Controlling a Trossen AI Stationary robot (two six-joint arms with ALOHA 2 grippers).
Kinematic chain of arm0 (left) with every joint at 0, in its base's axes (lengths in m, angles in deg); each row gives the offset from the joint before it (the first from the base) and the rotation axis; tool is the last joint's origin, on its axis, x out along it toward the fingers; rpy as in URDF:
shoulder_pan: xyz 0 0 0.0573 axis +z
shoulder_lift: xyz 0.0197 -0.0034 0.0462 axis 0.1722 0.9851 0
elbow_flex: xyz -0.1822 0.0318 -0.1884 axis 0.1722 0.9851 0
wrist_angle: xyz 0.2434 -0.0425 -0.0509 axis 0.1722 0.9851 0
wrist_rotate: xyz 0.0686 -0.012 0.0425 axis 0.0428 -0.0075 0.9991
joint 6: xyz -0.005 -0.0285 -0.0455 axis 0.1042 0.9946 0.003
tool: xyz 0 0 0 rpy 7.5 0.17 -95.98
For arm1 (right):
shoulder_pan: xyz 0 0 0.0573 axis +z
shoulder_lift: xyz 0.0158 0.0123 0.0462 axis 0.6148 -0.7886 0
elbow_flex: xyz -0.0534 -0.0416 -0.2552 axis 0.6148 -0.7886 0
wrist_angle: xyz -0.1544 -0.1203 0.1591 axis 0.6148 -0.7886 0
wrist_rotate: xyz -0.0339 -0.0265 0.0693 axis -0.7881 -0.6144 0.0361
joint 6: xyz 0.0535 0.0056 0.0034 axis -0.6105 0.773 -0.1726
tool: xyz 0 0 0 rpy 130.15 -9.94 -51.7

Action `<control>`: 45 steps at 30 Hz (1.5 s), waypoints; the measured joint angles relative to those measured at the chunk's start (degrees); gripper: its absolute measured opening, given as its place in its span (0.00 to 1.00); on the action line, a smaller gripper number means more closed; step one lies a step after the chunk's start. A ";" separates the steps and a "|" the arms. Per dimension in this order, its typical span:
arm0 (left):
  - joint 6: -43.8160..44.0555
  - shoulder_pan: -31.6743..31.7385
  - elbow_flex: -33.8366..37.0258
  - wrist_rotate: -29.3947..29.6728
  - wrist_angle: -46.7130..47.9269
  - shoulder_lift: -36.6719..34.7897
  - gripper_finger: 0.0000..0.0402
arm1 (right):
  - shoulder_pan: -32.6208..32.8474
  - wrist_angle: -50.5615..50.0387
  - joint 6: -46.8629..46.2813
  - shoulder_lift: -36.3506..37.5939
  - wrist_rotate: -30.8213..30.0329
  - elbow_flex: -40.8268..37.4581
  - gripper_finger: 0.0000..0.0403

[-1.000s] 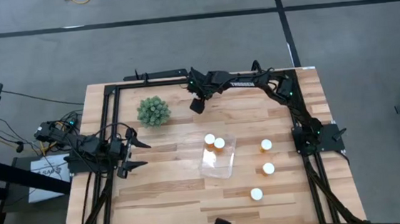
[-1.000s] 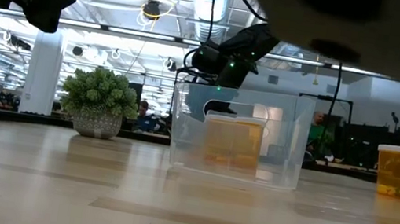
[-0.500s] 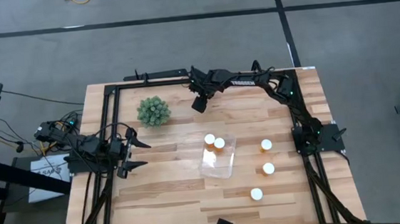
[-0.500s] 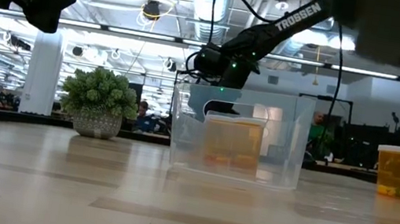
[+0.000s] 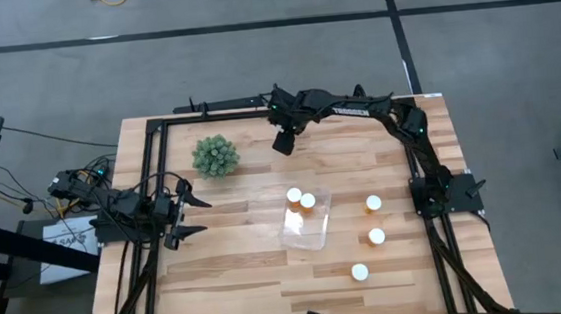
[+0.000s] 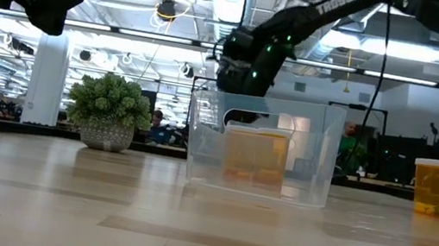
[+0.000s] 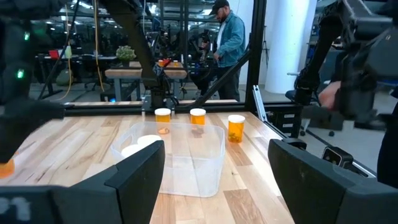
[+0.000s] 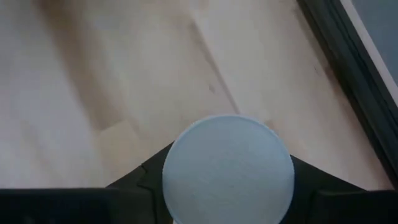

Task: Pick and place pill bottles into a basket
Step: Put the orange medicine bottle into the transparent bin

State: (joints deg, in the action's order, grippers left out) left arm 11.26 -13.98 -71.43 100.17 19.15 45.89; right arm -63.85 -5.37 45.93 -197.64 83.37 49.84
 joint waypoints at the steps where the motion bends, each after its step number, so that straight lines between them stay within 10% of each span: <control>1: 0.00 0.00 0.00 0.00 0.00 0.00 0.69 | 0.16 -0.44 0.00 0.82 1.17 0.00 0.45; 22: 0.01 0.00 0.00 -0.10 0.00 0.00 0.69 | 15.51 -19.08 0.51 20.51 11.80 -0.06 0.44; 45: 0.01 0.01 0.00 -0.18 0.00 0.01 0.69 | 27.01 6.83 -10.21 23.66 6.99 -25.65 0.45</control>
State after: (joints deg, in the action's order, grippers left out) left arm 11.27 -13.98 -71.43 99.99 19.15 45.90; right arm -36.84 1.46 35.72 -173.98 90.37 24.19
